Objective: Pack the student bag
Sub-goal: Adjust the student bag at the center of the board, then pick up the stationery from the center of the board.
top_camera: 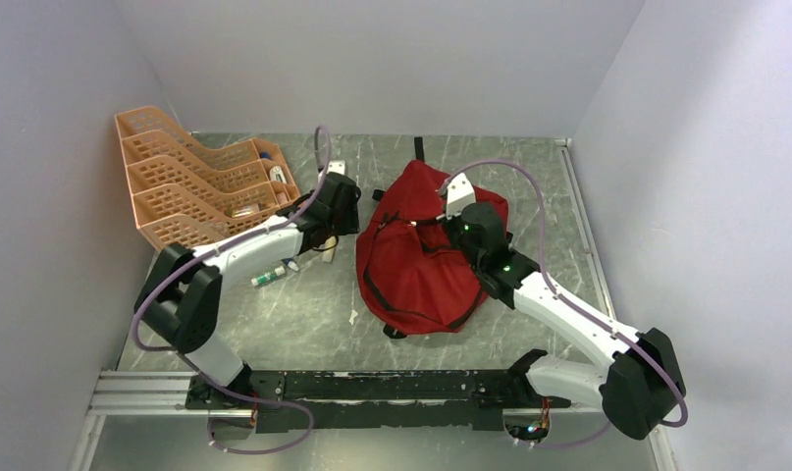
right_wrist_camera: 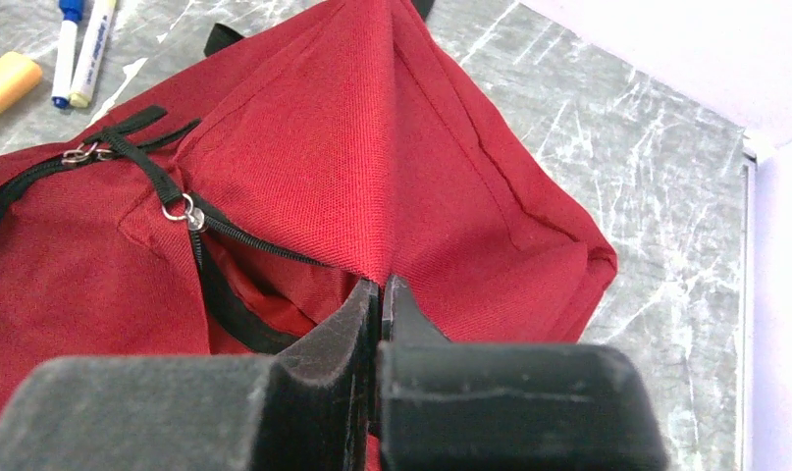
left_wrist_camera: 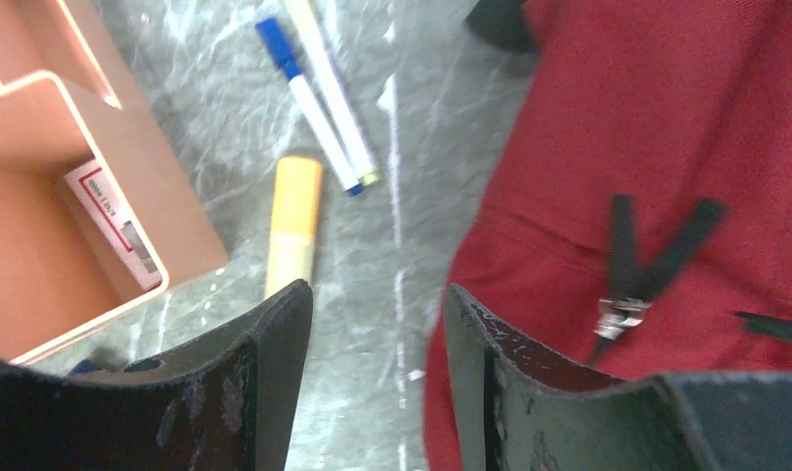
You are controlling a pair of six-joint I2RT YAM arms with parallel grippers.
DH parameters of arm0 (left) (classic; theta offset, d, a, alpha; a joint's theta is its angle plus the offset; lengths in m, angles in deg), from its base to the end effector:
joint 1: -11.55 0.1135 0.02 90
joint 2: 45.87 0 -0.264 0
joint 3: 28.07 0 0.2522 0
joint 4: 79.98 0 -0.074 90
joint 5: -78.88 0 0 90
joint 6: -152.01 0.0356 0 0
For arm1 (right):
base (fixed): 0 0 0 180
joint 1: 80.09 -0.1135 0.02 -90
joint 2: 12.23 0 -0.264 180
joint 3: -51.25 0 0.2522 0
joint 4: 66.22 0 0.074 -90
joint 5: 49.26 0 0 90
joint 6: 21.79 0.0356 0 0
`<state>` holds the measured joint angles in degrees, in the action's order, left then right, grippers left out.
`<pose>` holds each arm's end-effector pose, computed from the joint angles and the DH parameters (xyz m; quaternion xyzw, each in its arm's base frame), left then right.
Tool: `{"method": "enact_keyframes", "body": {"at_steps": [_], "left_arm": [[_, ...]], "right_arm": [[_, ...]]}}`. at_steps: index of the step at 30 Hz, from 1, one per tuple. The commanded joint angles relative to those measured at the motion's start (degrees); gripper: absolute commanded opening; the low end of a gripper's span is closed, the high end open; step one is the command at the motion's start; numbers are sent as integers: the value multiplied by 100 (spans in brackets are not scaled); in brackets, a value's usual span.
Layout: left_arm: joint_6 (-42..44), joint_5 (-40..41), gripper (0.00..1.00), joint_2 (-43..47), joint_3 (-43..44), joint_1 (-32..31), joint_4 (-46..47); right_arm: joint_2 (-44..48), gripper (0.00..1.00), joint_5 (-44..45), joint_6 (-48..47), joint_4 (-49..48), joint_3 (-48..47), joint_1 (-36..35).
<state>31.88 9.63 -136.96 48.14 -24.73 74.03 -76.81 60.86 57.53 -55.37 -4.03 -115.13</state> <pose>0.2895 -0.1969 0.2425 -0.0268 0.8973 -0.0869 0.4319 0.2170 0.1372 0.2742 -0.2215 0.7827 -0.0211 0.5812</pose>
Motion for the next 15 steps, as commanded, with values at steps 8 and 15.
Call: {"method": "enact_keyframes", "body": {"at_steps": [8,15], "left_arm": [[783,-111,58,-1100,373,344,-560],[833,-348,58,-1539,461,523,-528]], "right_arm": [[239,0,-319,268,-102,264,24],[282,0,-360,242,-53,328,16]]}}
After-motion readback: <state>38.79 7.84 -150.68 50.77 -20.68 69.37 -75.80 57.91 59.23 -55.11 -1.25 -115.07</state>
